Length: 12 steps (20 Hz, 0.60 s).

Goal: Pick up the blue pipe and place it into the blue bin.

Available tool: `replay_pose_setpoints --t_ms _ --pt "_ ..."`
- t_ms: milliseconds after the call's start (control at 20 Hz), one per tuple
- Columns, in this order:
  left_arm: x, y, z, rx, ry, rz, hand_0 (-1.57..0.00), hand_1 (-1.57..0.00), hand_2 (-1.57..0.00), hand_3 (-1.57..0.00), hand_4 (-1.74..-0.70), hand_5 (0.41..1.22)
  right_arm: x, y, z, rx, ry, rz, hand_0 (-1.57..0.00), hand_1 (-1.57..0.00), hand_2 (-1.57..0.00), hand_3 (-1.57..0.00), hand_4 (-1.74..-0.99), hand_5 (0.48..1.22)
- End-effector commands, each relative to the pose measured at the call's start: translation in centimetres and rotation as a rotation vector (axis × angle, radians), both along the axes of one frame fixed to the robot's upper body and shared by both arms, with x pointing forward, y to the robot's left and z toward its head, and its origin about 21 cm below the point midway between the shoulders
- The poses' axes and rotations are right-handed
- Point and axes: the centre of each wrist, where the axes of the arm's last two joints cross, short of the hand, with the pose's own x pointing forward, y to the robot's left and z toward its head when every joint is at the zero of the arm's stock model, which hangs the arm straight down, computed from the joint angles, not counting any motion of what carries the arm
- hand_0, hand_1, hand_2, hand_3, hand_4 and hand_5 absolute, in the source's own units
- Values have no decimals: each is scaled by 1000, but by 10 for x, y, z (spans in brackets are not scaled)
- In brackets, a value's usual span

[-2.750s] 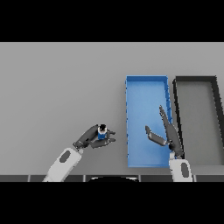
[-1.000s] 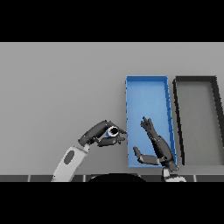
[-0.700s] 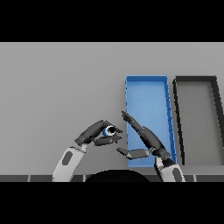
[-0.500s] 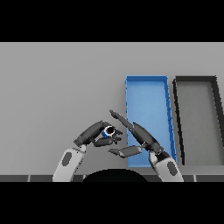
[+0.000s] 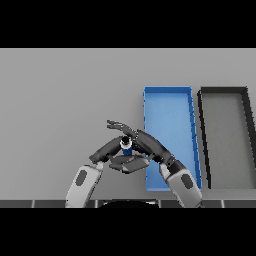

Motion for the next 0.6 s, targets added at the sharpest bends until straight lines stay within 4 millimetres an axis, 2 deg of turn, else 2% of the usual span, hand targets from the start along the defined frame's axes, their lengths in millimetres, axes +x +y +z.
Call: replay_pose_setpoints --t_ms 0,50,100,150,250,300,400,550 --pt "-2 0 0 -5 -8 -6 -1571 -1571 -1571 -1284 -1568 1221 2 2 -1 -14 3 11 -107 -140 -160 -116 -1291 483" --pt "-1 3 -1 57 -17 18 -1571 -1571 -1571 -1190 -1603 1221 6 5 2 -24 -2 19 -264 -299 -308 -252 -1348 477" --pt "0 5 3 129 -35 18 -1571 -1527 -1571 -1119 -1630 1221 11 6 3 -33 -4 24 -475 -487 -492 -516 -1365 477" --pt "-5 5 5 112 -39 23 -1571 -1536 -1571 -1121 -1647 1221 12 11 6 -24 -15 43 -694 -704 -708 -659 -1433 486" --pt "-5 3 4 76 -53 20 -1571 -1548 -1571 -1283 -1680 1221 14 12 8 10 -12 74 -1010 -1016 -1019 -880 -1527 570" --pt "-4 3 4 49 -51 5 -1571 -1553 -1571 -1340 -1692 1221 13 16 8 34 -1 85 -1122 -1127 -1129 -1018 -1498 638" --pt "-5 -1 2 2 -25 -4 -1571 -1559 -1571 -1423 -1710 1221 14 20 5 70 -20 100 -1284 -1287 -1288 -1217 -1457 848" --pt "-1 1 4 19 -16 -1 -1571 -1565 -1571 -1495 -1723 1221 13 19 3 31 -91 112 -1424 -1425 -1426 -1390 -1435 1030"
